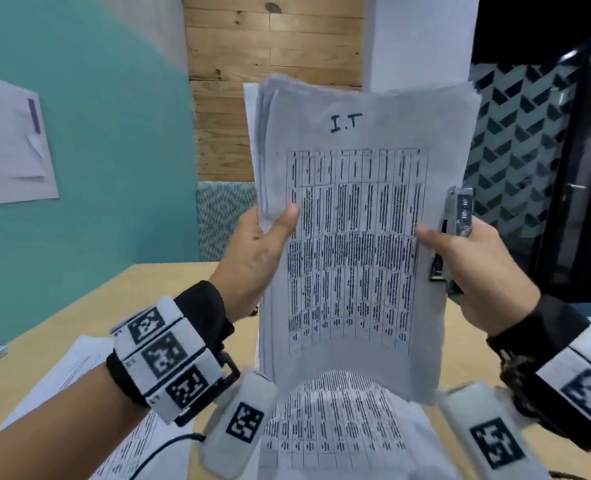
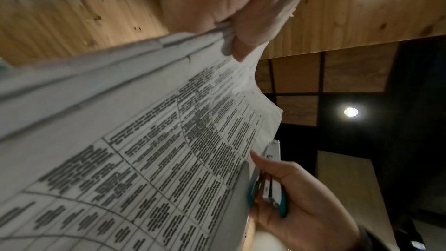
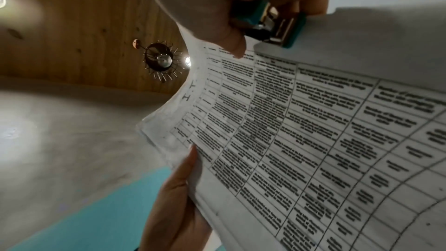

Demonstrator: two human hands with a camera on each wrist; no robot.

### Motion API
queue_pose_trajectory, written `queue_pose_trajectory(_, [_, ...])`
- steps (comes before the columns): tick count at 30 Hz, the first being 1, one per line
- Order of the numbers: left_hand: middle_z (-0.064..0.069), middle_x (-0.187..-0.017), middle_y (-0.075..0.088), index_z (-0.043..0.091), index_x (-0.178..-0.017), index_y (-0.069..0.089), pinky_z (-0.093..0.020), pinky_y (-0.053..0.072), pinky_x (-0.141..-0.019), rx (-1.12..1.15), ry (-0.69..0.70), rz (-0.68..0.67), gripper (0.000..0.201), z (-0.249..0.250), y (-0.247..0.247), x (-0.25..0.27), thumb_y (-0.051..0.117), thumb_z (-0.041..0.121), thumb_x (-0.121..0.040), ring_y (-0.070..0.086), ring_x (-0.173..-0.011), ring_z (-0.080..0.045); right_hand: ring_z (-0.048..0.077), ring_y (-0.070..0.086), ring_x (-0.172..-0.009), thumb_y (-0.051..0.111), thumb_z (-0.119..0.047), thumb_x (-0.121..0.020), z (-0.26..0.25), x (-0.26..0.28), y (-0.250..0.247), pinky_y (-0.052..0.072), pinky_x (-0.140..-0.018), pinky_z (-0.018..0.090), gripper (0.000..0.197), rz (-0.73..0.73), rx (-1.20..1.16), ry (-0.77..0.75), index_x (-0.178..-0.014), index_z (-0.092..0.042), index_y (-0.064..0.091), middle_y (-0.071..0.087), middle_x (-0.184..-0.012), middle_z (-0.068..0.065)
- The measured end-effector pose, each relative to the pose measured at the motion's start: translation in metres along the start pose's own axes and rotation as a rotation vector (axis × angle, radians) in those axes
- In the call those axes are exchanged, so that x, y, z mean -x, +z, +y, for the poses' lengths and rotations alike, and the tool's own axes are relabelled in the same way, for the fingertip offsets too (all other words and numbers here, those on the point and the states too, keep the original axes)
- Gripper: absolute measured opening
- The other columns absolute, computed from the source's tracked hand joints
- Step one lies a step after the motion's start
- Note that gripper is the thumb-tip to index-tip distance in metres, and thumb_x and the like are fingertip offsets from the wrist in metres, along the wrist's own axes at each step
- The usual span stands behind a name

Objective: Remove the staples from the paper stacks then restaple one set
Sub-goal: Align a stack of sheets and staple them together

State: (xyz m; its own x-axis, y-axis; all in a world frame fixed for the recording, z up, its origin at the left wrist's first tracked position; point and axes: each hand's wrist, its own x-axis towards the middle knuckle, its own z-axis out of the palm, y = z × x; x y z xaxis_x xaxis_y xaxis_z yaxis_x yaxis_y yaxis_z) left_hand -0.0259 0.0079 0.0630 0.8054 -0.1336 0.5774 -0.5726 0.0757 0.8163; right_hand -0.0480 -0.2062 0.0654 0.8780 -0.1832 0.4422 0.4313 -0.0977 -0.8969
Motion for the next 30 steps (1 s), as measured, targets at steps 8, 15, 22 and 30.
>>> queue_pose_trajectory(8, [0.007,-0.105,0.072,0.019,-0.108,0.06,-0.023,0.054,-0.081,-0.045,-0.14,-0.175,0.083,-0.009,-0.029,-0.008,0.082,0.061,-0.04,0.066,-0.1,-0.009,0.026,0.059,-0.102,0.054,-0.011,-0.093,0.029,0.009,-0.005,0.046,-0.091,0.043,0.02,0.043,0.038,0.019,-0.112,-0.016,0.057,0.063,-0.112,0.011])
queue_pose_trajectory(15, [-0.01,-0.097,0.069,0.015,-0.094,0.061,-0.054,0.049,-0.09,0.039,0.137,0.175,0.024,0.028,-0.005,-0.039,0.064,0.036,-0.081,0.065,-0.093,-0.031,0.045,0.052,-0.104,0.062,-0.039,-0.085,0.042,0.007,-0.004,0.043,-0.094,0.052,0.039,0.093,0.114,-0.002,-0.102,-0.006,0.052,0.058,-0.109,0.024])
queue_pose_trajectory(22, [-0.008,-0.095,0.067,0.013,-0.096,0.058,-0.045,0.053,-0.087,-0.109,0.307,0.177,0.021,0.041,-0.001,-0.041,0.042,0.026,-0.098,0.066,-0.092,-0.024,0.017,0.063,-0.092,0.054,-0.01,-0.092,0.021,0.017,-0.023,0.051,-0.075,0.032,0.014,0.011,0.074,-0.051,-0.099,-0.02,0.062,0.068,-0.099,0.001])
queue_pose_trajectory(30, [-0.005,-0.112,0.063,0.013,-0.115,0.052,-0.05,0.047,-0.094,-0.228,0.343,0.138,0.065,0.033,0.001,-0.037,0.041,0.067,-0.081,0.059,-0.106,-0.019,0.025,0.057,-0.106,0.056,-0.018,-0.091,0.04,0.022,-0.022,0.042,-0.081,0.034,0.017,-0.045,0.082,0.058,-0.107,-0.012,0.057,0.063,-0.112,0.012])
